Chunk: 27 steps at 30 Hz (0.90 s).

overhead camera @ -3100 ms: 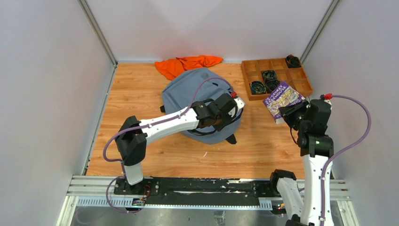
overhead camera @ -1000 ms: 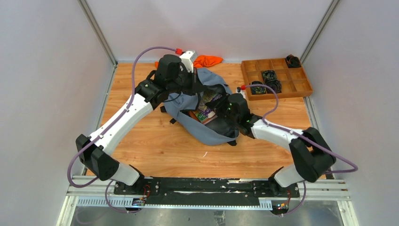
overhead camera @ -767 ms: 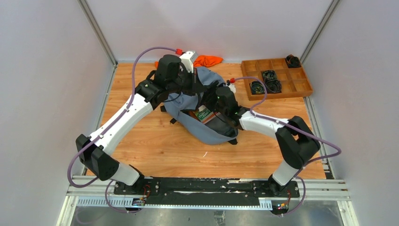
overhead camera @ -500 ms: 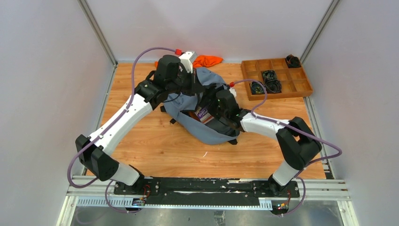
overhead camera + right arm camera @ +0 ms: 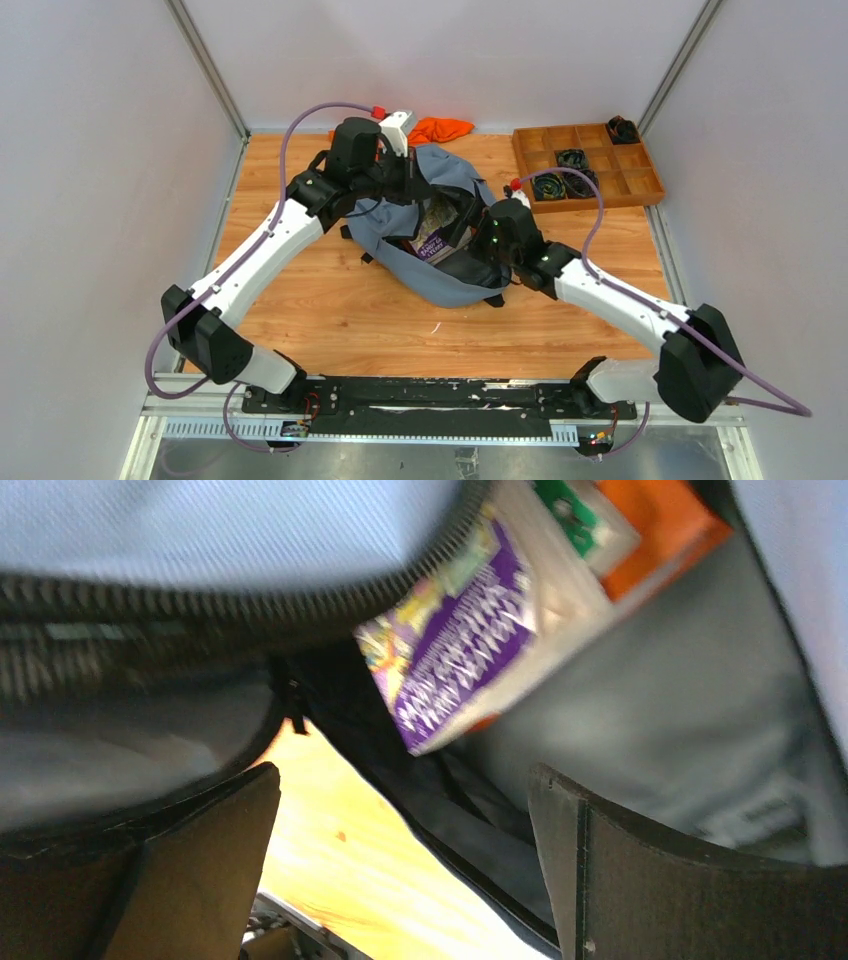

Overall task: Pack the student bag
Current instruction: Place the book in the student bag, then unzip the student bag at the center of the board.

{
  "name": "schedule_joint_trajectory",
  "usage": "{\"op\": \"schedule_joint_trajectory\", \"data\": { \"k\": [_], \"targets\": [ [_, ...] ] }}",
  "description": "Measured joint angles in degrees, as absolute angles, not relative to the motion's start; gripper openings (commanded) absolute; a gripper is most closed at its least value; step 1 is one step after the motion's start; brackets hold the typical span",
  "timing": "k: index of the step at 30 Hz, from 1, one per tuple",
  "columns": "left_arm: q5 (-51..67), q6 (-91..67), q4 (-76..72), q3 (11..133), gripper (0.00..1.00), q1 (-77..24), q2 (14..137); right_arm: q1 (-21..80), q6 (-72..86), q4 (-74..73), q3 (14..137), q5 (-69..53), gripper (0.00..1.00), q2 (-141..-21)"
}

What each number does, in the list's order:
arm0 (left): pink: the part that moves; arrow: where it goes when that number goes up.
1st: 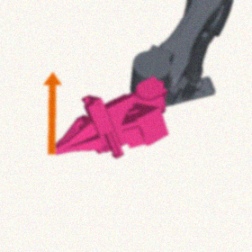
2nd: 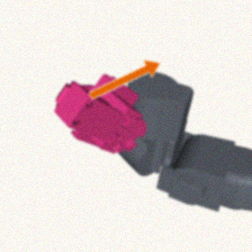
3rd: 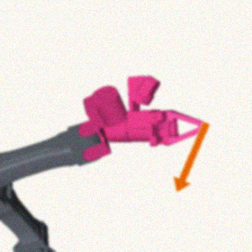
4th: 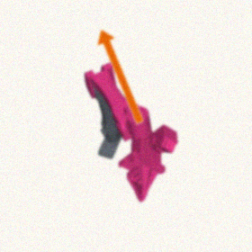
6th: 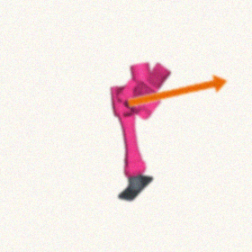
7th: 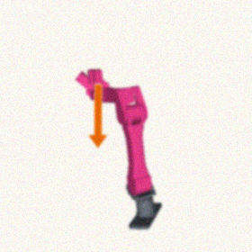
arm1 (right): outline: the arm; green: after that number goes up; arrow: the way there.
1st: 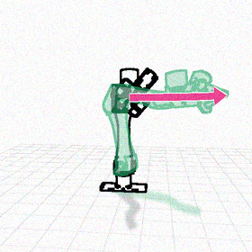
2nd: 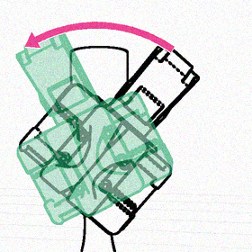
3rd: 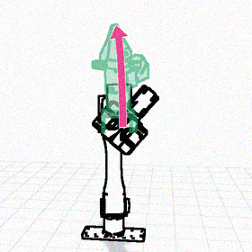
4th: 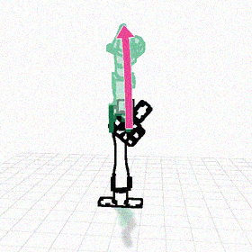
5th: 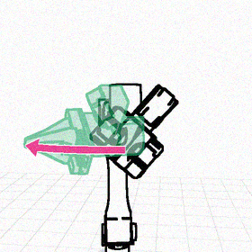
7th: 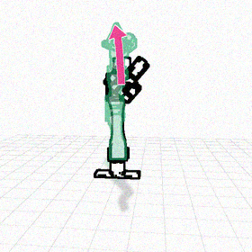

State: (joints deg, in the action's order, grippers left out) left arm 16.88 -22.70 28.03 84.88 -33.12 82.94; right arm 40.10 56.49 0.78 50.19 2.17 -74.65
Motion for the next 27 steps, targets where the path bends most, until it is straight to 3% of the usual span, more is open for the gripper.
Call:
{"op": "schedule_joint_trajectory", "data": {
  "k": [11,12,15,18,22,26,27],
  "targets": [
    [20.95,-18.22,28.91,84.75,0.00,-37.41,92.33,39.22,45.98,-15.94,45.78,11.75,0.91,-54.22],
    [21.19,-18.15,29.15,85.03,0.03,-38.44,93.89,39.22,45.04,-16.67,45.78,12.69,0.90,-52.38],
    [21.89,-17.78,30.59,87.85,0.33,-40.38,98.54,39.22,41.69,-18.02,45.78,15.11,0.87,-47.55],
    [22.15,-17.58,33.65,94.30,0.53,-40.86,103.70,39.22,39.24,-18.22,45.78,15.66,0.80,-46.09],
    [18.22,-17.23,35.59,96.62,0.65,-40.62,102.78,39.22,37.26,-18.13,45.78,13.82,0.70,-46.83],
    [11.70,-16.84,37.23,94.94,0.70,-39.70,95.44,40.05,36.84,-16.27,45.67,9.67,0.66,-49.28],
    [10.76,-16.91,37.56,94.17,0.77,-38.87,93.01,40.58,36.84,-15.75,45.67,9.04,0.65,-50.09]
  ]
}}
